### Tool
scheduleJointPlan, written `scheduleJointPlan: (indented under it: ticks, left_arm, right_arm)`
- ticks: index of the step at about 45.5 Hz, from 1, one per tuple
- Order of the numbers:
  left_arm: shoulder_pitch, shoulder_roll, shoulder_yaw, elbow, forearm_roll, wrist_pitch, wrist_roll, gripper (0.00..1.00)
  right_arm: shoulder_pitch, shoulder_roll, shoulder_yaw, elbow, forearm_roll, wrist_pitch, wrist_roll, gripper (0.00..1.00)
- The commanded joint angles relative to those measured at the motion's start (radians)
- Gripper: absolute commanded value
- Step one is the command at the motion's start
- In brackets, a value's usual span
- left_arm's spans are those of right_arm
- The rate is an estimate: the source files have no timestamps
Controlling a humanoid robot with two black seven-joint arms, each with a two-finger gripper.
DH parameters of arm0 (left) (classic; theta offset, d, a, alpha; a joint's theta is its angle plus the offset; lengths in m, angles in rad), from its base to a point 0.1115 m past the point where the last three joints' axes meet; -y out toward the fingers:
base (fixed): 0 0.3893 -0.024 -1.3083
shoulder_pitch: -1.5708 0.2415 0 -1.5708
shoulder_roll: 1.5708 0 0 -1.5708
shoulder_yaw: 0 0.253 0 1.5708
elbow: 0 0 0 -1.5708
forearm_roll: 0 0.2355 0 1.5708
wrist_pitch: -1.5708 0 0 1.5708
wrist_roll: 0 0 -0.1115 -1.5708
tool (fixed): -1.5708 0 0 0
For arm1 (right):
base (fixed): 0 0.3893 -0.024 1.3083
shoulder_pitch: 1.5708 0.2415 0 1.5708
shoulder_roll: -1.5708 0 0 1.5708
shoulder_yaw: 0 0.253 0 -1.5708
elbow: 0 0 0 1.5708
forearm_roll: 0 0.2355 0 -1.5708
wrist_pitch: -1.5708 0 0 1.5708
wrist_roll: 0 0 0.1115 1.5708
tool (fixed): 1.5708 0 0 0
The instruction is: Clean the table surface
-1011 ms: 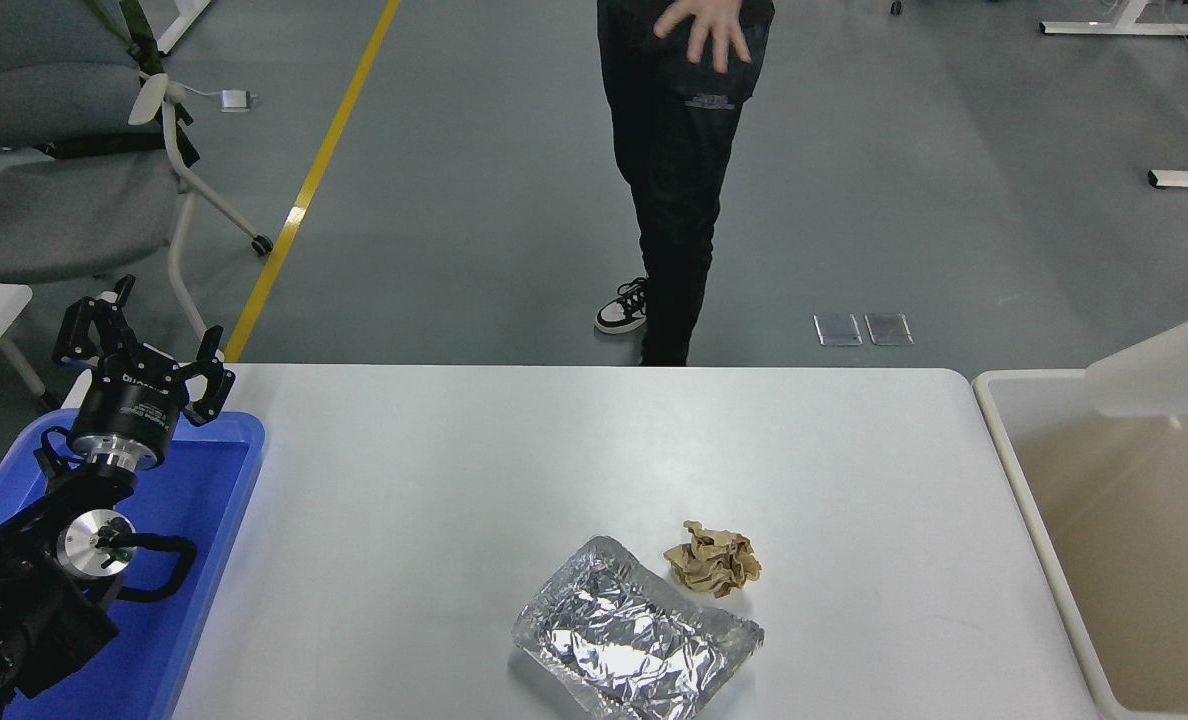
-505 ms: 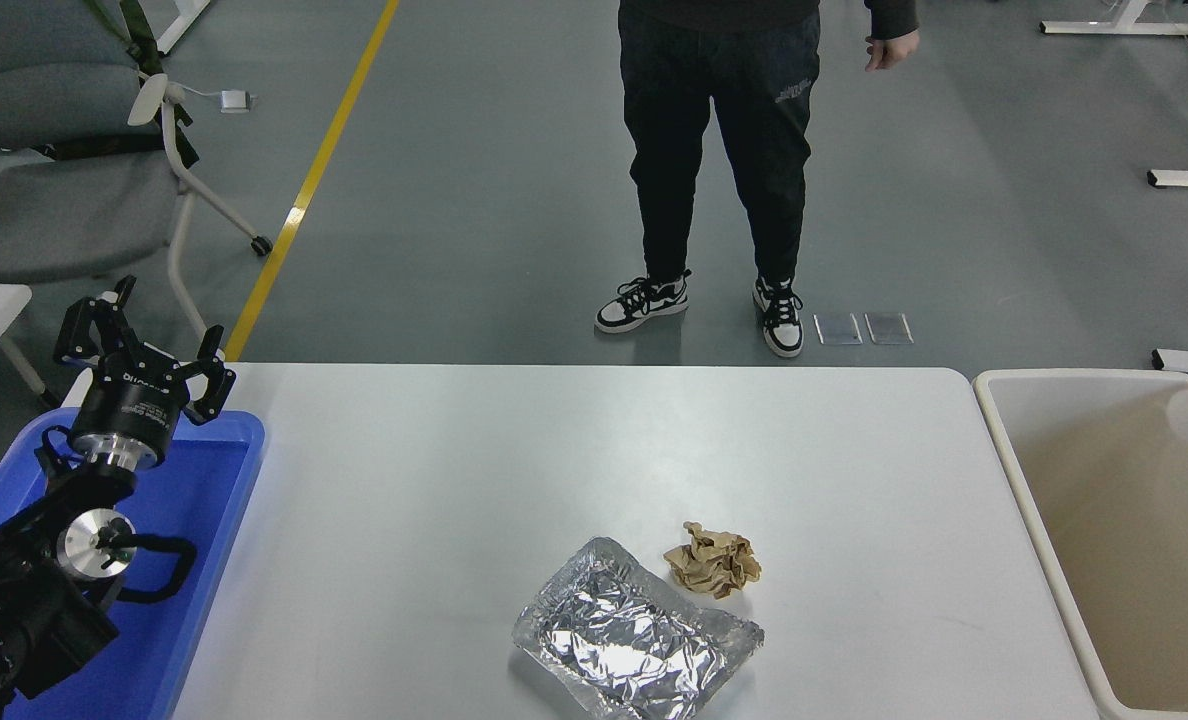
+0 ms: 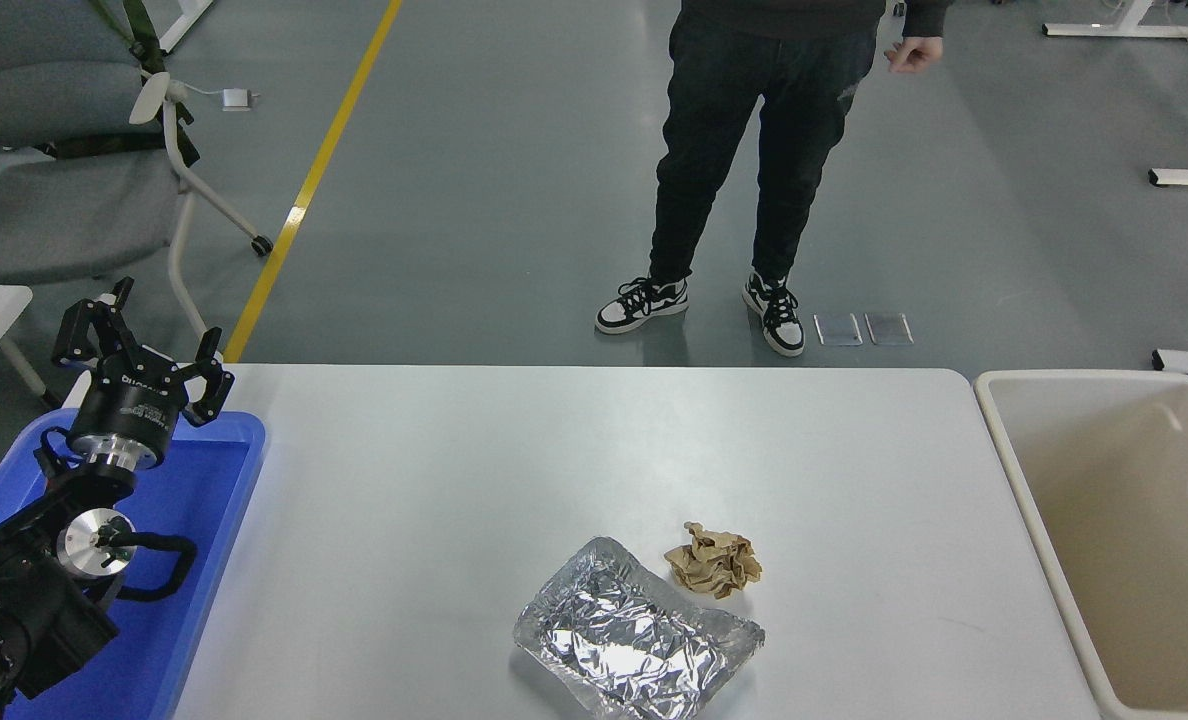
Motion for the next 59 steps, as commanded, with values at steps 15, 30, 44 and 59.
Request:
scheduleJointPlan:
  ticks: [15,30,44,59]
  left_arm:
    - [0.001,0.000,0.000,0.001,-0.001,0.000,0.000,1.00]
    - [0.001,0.000,0.000,0.001,-0.001,0.000,0.000,1.00]
    - [0.001,0.000,0.000,0.001,-0.001,0.000,0.000,1.00]
    - [0.001,0.000,0.000,0.001,-0.001,0.001,0.000,1.00]
  right_arm:
    - [-0.037,0.218,-0.210,-0.116,0.317,-0.280,-0.104,0.00]
    - [-0.043,0.227,-0.212,-0.116,0.320,-0.280,-0.130,0.98]
    - [-0.057,0.232,-0.202,-0.114,0.415,-0.279,-0.131,1.00]
    - [-0.045,0.223,-0.192,-0.117,0.450,-0.279,-0.131,1.00]
